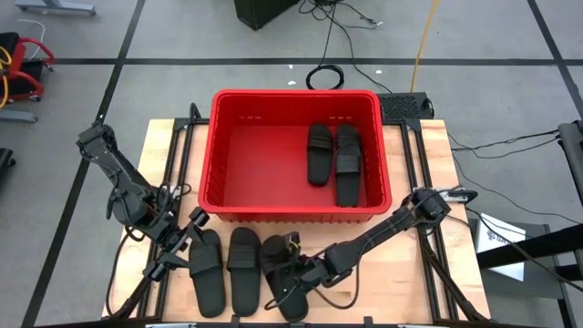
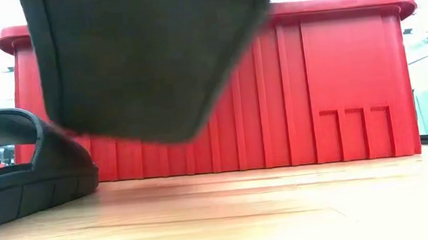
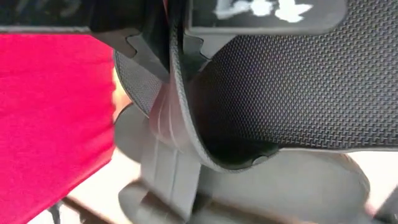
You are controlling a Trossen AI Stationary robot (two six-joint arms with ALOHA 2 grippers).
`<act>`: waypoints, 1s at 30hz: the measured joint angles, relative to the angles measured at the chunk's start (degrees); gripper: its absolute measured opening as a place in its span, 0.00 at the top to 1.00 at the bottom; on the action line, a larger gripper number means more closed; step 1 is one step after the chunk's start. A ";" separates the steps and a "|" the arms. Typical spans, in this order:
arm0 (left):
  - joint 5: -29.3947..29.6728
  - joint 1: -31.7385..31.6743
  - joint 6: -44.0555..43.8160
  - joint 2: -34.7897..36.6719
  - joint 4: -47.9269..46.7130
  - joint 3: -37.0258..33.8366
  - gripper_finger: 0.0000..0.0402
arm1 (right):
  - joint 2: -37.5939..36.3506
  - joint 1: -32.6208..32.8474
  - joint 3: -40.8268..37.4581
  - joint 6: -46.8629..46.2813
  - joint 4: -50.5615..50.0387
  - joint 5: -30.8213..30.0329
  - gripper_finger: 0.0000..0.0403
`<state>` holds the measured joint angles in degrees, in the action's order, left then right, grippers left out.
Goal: Pick and place slides into bin
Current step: Put the black slide into the red bin
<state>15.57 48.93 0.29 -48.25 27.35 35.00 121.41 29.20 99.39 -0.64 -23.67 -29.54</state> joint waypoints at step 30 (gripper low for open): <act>19.85 -10.27 14.26 14.20 -5.53 -0.02 0.55 | -21.28 -7.82 0.02 11.65 -6.80 4.39 0.97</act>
<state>35.42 38.67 14.55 -34.05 21.83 34.98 100.13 21.38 99.42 11.00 -30.47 -25.15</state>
